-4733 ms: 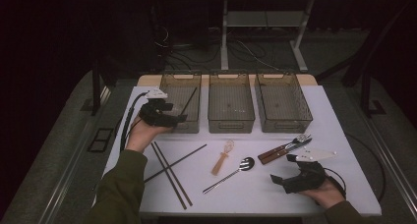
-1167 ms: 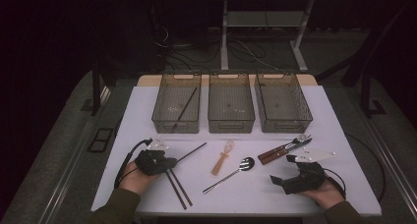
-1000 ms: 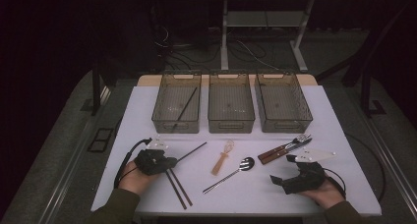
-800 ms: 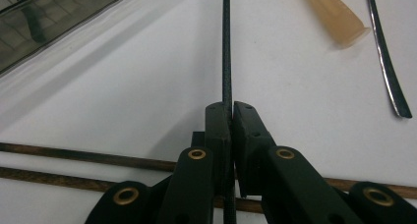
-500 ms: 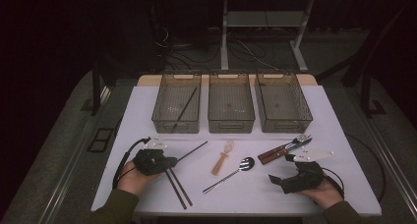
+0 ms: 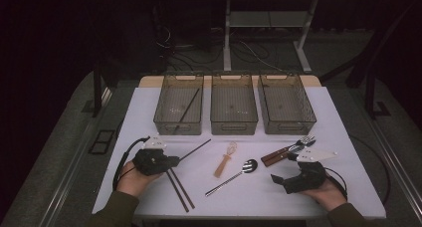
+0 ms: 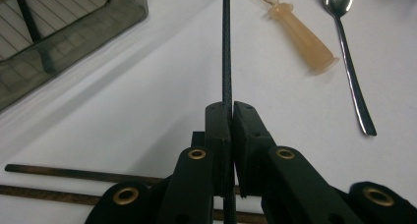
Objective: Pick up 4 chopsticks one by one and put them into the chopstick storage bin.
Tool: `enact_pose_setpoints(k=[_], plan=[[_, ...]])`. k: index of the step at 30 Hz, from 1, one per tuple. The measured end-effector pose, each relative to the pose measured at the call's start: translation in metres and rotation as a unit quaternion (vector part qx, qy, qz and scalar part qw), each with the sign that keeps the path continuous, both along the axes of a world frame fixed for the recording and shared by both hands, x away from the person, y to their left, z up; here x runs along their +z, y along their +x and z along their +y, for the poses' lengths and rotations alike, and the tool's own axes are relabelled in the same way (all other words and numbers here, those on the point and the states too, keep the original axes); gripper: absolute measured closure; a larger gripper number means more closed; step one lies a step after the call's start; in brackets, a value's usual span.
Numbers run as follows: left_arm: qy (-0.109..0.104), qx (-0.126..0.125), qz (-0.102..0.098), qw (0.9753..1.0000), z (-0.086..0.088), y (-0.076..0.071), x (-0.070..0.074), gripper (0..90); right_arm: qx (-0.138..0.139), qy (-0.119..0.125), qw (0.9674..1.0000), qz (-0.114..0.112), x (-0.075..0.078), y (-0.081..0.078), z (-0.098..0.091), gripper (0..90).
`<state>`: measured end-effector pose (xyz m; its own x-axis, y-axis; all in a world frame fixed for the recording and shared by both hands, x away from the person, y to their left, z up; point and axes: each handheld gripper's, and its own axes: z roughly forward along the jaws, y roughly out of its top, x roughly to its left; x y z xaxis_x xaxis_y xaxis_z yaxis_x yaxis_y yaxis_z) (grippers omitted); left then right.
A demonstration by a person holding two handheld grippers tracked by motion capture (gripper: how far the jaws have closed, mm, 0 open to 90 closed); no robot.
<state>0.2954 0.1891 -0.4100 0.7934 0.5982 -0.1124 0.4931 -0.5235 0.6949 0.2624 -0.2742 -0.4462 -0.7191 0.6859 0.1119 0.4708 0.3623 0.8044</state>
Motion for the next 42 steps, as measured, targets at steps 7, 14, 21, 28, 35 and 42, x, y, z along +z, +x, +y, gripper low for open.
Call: enact_pose_setpoints(k=[7, 14, 21, 28, 35, 42], plan=[[-0.018, 0.000, -0.008, 0.9998, 0.003, 0.003, 0.007, 85.2, 0.001, -0.001, 1.0000, 0.003, -0.001, -0.001, 0.001, 1.4], [-0.027, 0.008, -0.013, 0.9995, 0.003, 0.006, 0.012, 85.2, 0.001, -0.002, 1.0000, 0.007, -0.001, -0.001, 0.001, 1.4], [-0.035, 0.010, -0.022, 0.9991, 0.001, 0.012, 0.017, 85.2, 0.000, -0.003, 1.0000, 0.008, -0.001, -0.001, 0.001, 1.4], [-0.041, 0.015, -0.029, 0.9986, -0.002, 0.022, 0.024, 85.1, -0.003, -0.003, 1.0000, 0.009, -0.002, 0.000, 0.001, 1.4], [-0.040, 0.022, -0.035, 0.9983, -0.005, 0.034, 0.030, 85.2, -0.004, -0.002, 1.0000, 0.008, -0.002, 0.000, 0.001, 1.4], [-0.045, 0.034, -0.043, 0.9975, -0.006, 0.048, 0.038, 85.2, -0.005, -0.003, 0.9999, 0.010, -0.002, 0.000, 0.001, 1.4]])
